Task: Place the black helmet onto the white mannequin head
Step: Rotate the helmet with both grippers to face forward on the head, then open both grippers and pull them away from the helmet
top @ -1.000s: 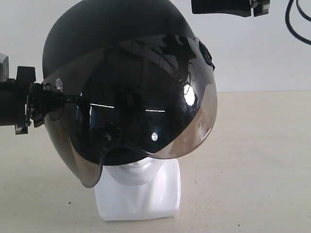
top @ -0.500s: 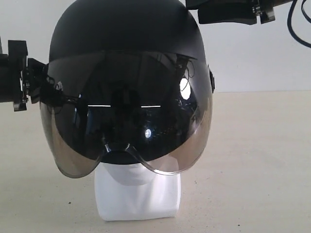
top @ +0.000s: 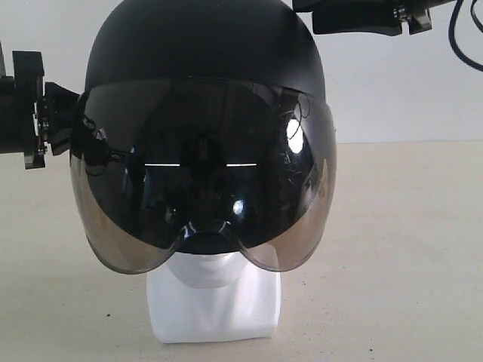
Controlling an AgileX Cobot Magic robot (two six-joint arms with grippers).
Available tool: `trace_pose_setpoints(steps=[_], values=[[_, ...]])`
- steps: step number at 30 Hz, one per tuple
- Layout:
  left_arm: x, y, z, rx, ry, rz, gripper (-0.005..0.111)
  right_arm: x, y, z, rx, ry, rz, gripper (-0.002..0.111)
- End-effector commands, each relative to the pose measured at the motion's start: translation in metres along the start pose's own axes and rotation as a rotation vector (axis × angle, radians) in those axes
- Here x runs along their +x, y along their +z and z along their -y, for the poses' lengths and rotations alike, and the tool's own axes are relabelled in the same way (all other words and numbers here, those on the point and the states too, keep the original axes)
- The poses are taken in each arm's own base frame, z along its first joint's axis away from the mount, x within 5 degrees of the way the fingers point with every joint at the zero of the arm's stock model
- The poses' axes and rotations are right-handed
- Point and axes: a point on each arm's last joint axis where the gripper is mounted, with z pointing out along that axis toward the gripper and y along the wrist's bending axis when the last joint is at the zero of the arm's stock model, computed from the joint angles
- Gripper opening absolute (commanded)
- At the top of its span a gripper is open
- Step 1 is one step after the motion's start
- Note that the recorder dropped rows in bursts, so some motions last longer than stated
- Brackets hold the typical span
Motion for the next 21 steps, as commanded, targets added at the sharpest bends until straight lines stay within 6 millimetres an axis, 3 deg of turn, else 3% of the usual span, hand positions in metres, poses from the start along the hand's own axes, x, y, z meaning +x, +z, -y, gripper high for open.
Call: trace_pose_setpoints(steps=[1,11,16,19,21], values=[[0.008,0.007,0.015,0.072,0.029,-0.072,0.004,0.001,-0.002,-0.003,0.006,-0.016,-0.010,0.046],[0.009,-0.002,0.005,0.007,0.033,-0.119,0.004,0.004,-0.003,0.002,0.063,0.015,-0.041,0.046],[0.013,-0.024,-0.001,-0.139,0.011,-0.202,0.004,0.011,-0.005,0.009,0.143,0.015,-0.120,0.046],[0.013,-0.040,0.007,-0.233,0.067,-0.192,0.004,0.013,-0.007,0.017,0.232,0.025,-0.141,0.045],[0.009,-0.050,0.016,-0.293,0.107,-0.137,0.004,0.013,-0.008,0.023,0.301,0.061,-0.130,0.039]])
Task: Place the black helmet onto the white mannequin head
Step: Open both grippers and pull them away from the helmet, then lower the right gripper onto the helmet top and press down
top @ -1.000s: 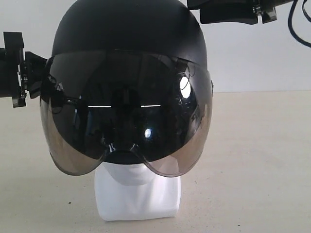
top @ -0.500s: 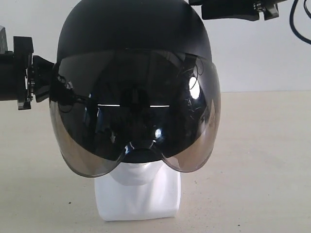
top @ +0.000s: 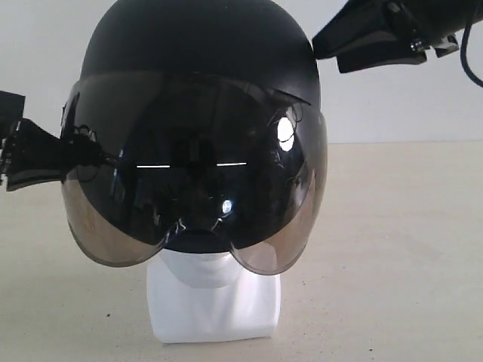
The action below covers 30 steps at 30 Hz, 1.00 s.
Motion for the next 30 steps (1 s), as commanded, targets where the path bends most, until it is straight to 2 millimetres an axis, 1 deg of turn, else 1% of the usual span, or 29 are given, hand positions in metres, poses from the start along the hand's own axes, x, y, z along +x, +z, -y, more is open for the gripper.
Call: trace_pose_setpoints(steps=[1,4,7,9,11,13,15,17,18,20,22,23,25,27,30], values=[[0.000,-0.027,0.018,-0.122,0.068,0.083,0.004,0.002,-0.002,0.013,0.148,0.056,-0.007,0.033],[0.003,-0.037,0.033,-0.128,0.118,0.105,0.004,0.002,-0.002,0.014,0.157,0.065,-0.014,0.018],[0.010,-0.046,0.043,-0.174,0.147,0.095,0.004,0.009,-0.006,0.008,0.148,0.095,-0.029,0.002],[0.015,-0.053,0.051,-0.209,0.191,0.094,0.004,0.019,-0.012,0.004,0.185,0.098,0.013,0.000],[0.023,-0.064,0.065,-0.242,0.225,0.109,0.004,0.032,-0.027,-0.001,0.282,0.050,0.073,0.000],[0.034,-0.075,0.086,-0.234,0.292,0.138,0.004,0.047,-0.044,-0.013,0.377,-0.010,0.142,0.000],[0.045,-0.087,0.108,-0.238,0.375,0.197,0.004,0.062,-0.056,-0.027,0.445,-0.081,0.224,0.000],[0.056,-0.100,0.128,-0.247,0.451,0.294,0.004,0.079,-0.063,-0.044,0.426,-0.113,0.305,0.000],[0.059,-0.105,0.135,-0.247,0.470,0.343,0.004,0.085,-0.063,-0.052,0.396,-0.125,0.320,0.000],[0.059,-0.112,0.146,-0.217,0.471,0.452,0.004,0.090,-0.061,-0.067,0.318,-0.129,0.330,0.000],[0.056,-0.111,0.151,-0.143,0.430,0.481,0.004,0.090,-0.056,-0.079,0.223,-0.091,0.327,0.000],[0.055,-0.107,0.152,-0.084,0.398,0.456,0.004,0.089,-0.052,-0.086,0.175,-0.086,0.319,0.000],[0.049,-0.098,0.146,-0.006,0.339,0.389,0.004,0.087,-0.045,-0.099,0.102,-0.099,0.300,0.000],[0.043,-0.093,0.139,0.000,0.321,0.355,0.004,0.088,-0.039,-0.110,0.061,-0.125,0.292,0.000],[0.035,-0.088,0.134,0.013,0.332,0.330,0.004,0.089,-0.030,-0.117,0.035,-0.140,0.278,0.000]])
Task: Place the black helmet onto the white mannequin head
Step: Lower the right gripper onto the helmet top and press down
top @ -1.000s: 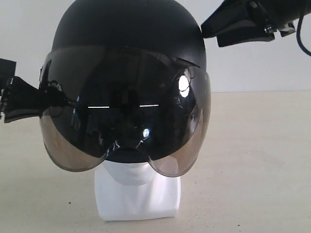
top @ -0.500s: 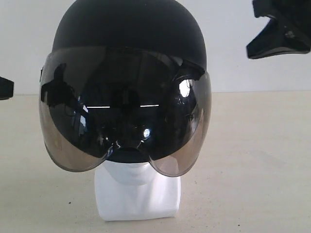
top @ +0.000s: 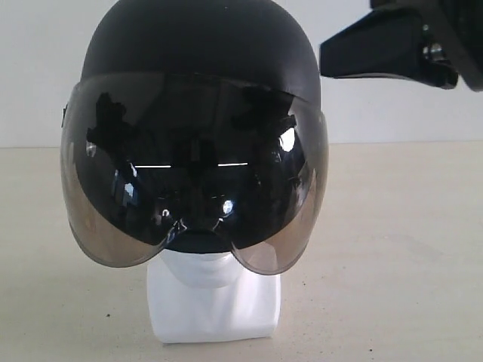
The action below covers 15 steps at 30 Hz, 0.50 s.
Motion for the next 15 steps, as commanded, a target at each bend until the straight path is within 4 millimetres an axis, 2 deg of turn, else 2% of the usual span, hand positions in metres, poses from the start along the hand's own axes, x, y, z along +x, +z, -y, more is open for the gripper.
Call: trace_pose_setpoints(steps=[1,7,15], values=[[-0.007,0.010,-0.006,0.054,0.002,-0.033,0.004,0.000,0.008,-0.013,-0.050,-0.008,0.005,0.000],[-0.022,0.010,0.000,0.091,0.047,-0.050,0.004,0.004,0.015,-0.012,-0.041,-0.024,-0.047,0.000],[-0.028,0.019,-0.009,0.109,0.027,-0.093,0.004,0.001,0.019,-0.010,-0.030,-0.026,-0.019,0.000]])
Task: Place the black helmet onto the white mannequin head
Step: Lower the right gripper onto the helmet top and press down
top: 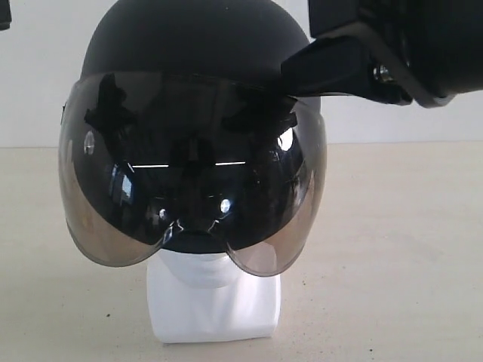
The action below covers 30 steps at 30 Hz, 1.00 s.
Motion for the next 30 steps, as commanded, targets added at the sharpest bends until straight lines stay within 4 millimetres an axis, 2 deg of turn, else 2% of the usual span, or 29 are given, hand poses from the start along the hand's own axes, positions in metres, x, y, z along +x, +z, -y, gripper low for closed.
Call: trace_pose_setpoints(steps=[1,6,9,12,19,25,30], values=[[0.000,0.005,-0.002,0.033,-0.009,-0.027,0.004,-0.007,-0.002,-0.002,0.004,-0.016,0.047,0.000],[0.002,0.020,0.003,0.115,-0.017,-0.057,0.004,-0.036,-0.010,-0.013,-0.018,-0.042,0.112,0.000],[0.008,0.038,0.005,0.161,-0.009,-0.129,0.004,-0.045,-0.001,-0.019,-0.056,-0.024,0.025,0.000],[0.015,0.051,0.000,0.137,0.015,-0.187,0.004,-0.037,0.020,-0.016,-0.073,0.002,-0.078,0.000],[0.020,0.052,-0.006,0.079,0.044,-0.243,0.004,-0.026,0.028,-0.027,-0.086,-0.015,-0.132,0.000],[0.022,0.052,-0.007,0.069,0.048,-0.268,0.004,0.005,0.044,-0.013,-0.042,0.047,-0.220,0.000],[0.024,0.051,-0.009,0.052,0.044,-0.294,0.004,0.006,0.044,-0.013,-0.046,0.057,-0.226,0.000]])
